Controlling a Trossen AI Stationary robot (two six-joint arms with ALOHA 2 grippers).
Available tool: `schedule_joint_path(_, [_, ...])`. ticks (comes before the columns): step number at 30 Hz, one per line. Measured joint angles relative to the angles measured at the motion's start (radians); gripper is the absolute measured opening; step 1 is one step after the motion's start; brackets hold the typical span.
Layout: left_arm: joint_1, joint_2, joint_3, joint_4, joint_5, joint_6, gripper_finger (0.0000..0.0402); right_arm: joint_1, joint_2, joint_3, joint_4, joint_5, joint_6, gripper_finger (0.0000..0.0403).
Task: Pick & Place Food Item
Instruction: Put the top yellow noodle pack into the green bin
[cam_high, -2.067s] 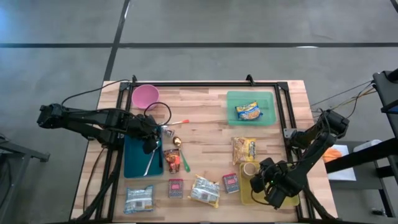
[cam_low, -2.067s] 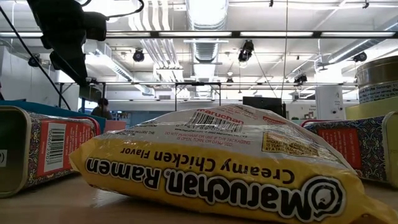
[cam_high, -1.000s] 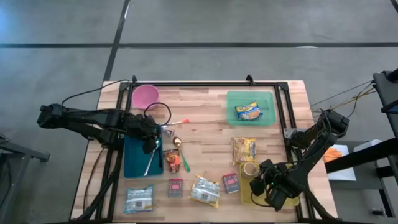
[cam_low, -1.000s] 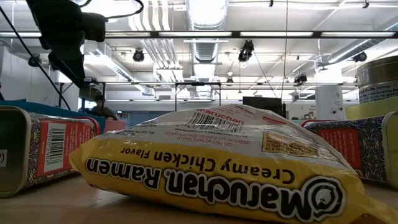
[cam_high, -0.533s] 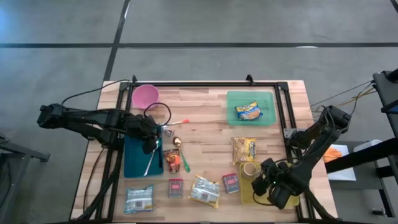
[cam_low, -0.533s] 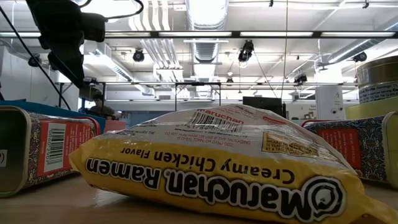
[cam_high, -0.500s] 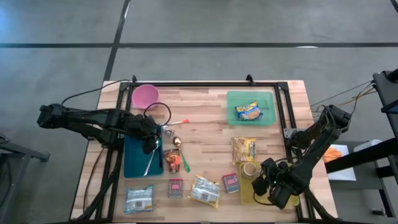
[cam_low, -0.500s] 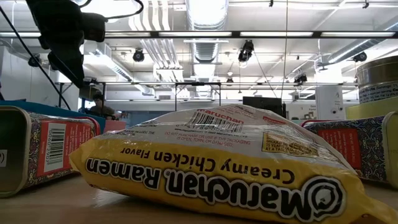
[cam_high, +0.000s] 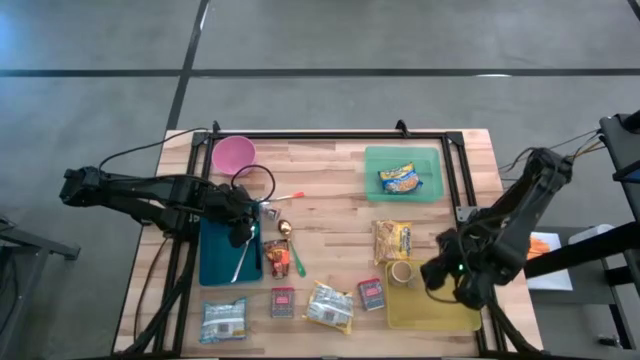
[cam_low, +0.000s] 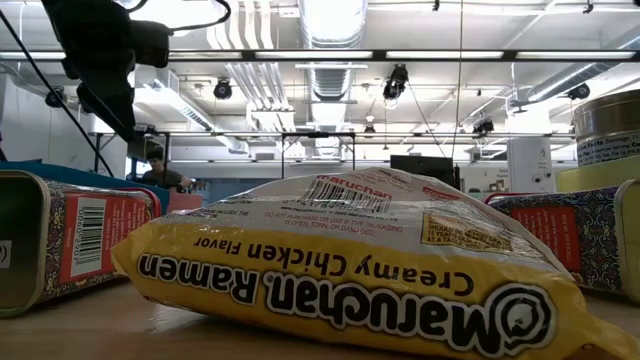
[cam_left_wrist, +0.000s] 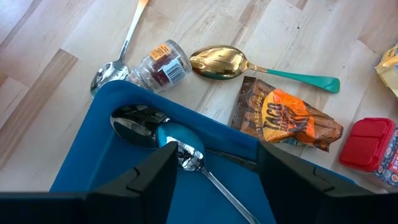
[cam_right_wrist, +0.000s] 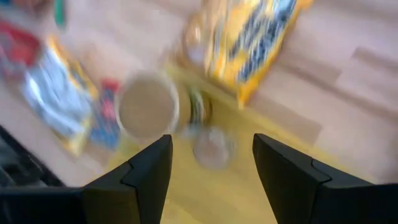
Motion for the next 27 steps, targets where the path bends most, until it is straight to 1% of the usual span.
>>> schedule_joint_path(2, [0.0,0.0,0.0,0.0,0.0,0.0,0.0222,-0.019,-0.03,-0.003,-0.037,0.06,0.03,0.0219])
schedule_joint_path(4, [0.0,0.0,0.0,0.001,0.0,0.0,0.0222,-0.05,-0.052,-0.01,-0.071,0.092,0.059,0.0219])
schedule_joint_path(10, [0.0,0.0,0.0,0.005,0.0,-0.016,0.0222,-0.203,-0.084,-0.042,-0.08,0.094,0.053,0.0219])
schedule_joint_path(13, [0.0,0.0,0.0,0.005,0.0,-0.027,0.0222,-0.293,-0.084,-0.057,-0.079,0.05,0.051,0.0219])
schedule_joint_path(16, [0.0,0.0,0.0,0.005,0.0,-0.03,0.0222,-0.387,-0.084,-0.076,-0.073,-0.044,0.033,0.0219])
schedule_joint_path(18, [0.0,0.0,0.0,0.006,0.0,-0.03,0.0222,-0.45,-0.092,-0.102,-0.045,-0.119,-0.019,0.0219])
schedule_joint_path(20, [0.0,0.0,0.0,0.005,0.0,-0.03,0.0222,-0.511,-0.114,-0.145,0.048,-0.176,-0.114,0.0219])
schedule_joint_path(24, [0.0,0.0,0.0,0.007,0.0,-0.03,0.0222,-0.613,-0.163,-0.246,0.226,-0.194,-0.245,0.0219])
schedule_joint_path(27, [0.0,0.0,0.0,0.007,0.0,-0.03,0.0222,-0.665,-0.19,-0.298,0.257,-0.193,-0.285,0.0219])
